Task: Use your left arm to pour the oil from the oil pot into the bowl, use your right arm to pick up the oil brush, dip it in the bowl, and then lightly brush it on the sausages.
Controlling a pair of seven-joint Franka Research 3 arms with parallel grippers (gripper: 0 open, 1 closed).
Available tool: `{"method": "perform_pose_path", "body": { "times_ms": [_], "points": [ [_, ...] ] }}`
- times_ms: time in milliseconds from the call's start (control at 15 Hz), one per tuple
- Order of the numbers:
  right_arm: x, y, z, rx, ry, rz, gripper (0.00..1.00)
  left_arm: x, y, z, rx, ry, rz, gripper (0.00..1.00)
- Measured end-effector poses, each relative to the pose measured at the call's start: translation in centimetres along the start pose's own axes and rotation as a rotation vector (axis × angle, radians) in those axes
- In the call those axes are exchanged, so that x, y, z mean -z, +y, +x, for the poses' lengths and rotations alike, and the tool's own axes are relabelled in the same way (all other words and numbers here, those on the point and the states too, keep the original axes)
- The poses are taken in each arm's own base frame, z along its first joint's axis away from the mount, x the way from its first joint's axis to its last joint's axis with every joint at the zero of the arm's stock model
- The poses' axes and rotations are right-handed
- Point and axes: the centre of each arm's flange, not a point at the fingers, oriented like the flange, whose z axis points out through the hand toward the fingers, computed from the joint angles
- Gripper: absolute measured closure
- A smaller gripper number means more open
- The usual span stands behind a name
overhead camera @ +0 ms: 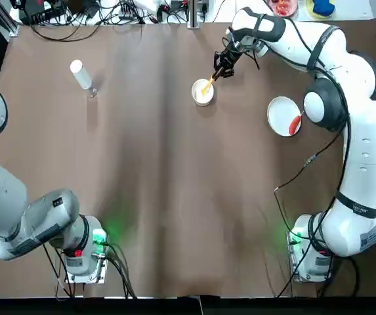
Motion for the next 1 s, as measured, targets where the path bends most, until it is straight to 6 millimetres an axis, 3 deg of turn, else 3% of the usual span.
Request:
{"method": "perform_pose_path", "body": {
  "times_ms": [267,333,667,1000],
  "points": [
    [0.2,0.3,0.2,-0.004,0.002,-0.001,0.44,0.0,0.0,0.0,0.000,0.000,0.000,0.01],
    [0.2,0.3,0.3,-0.004,0.003,-0.001,0.39,0.0,0.0,0.0,0.000,0.000,0.000,0.01],
    [1.4,0.4,0.5,0.016,-0.002,-0.026,0.37,0.0,0.0,0.0,0.000,0.000,0.002,0.01],
    [6.4,0.4,0.5,0.106,0.003,-0.145,0.33,-0.6,0.1,0.3,-0.002,-0.010,0.003,0.01]
  ]
}}
